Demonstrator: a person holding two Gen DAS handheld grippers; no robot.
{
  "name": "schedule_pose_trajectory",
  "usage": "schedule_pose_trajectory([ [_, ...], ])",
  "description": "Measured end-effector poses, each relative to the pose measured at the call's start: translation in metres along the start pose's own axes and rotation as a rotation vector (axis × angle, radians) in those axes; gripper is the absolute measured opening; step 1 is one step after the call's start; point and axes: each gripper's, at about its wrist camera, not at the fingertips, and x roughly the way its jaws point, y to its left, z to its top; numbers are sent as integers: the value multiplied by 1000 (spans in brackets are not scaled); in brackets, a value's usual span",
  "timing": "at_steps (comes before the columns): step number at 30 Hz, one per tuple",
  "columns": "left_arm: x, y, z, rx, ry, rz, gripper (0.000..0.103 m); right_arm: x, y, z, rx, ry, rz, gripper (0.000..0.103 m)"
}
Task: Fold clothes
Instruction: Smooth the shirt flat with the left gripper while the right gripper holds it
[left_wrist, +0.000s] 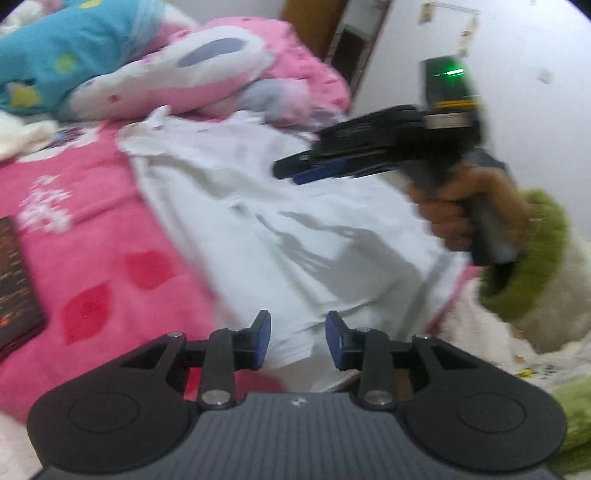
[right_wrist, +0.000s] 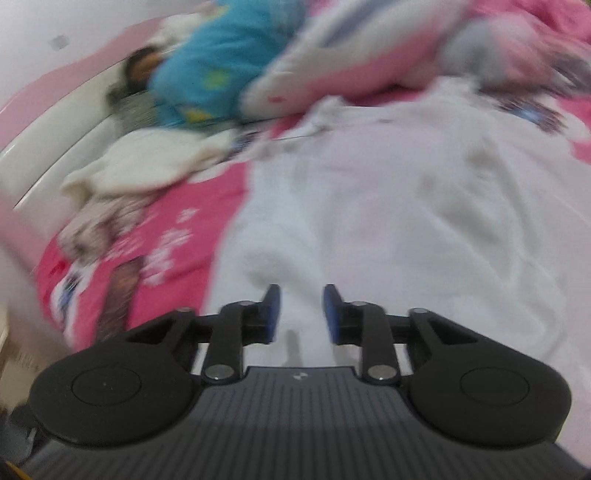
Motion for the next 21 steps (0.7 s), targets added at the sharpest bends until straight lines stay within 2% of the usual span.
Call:
schedule_pose_trajectory([
  [3,5,5,-2,-8,27,55,32,10,26,-12,-126,75,4,53],
  [5,9,6,-3,5,42,71,32,20,41,-23,-215,131,-20,55],
  [6,12,6,-3,12,50,73,32,27,45,-31,-263,164,-61,55],
  [8,16,6,-2,25,66,74,32,33,44,-40,-296,181,-93,45],
  [9,15,5,-3,40,69,72,32,34,43,-44,-303,182,-99,25],
  [10,14,3,-4,55,72,70,33,32,39,-44,-278,177,-92,7],
  [11,13,1,-4,72,72,70,33,25,32,-41,-225,156,-79,5],
  [14,14,-6,-5,122,84,65,37,-5,2,-26,-48,25,-38,4],
  [17,18,-14,-8,168,96,82,43,-35,-42,-23,195,-107,35,3],
  [21,24,-21,-10,192,103,126,43,-49,-104,-41,513,-167,65,3],
])
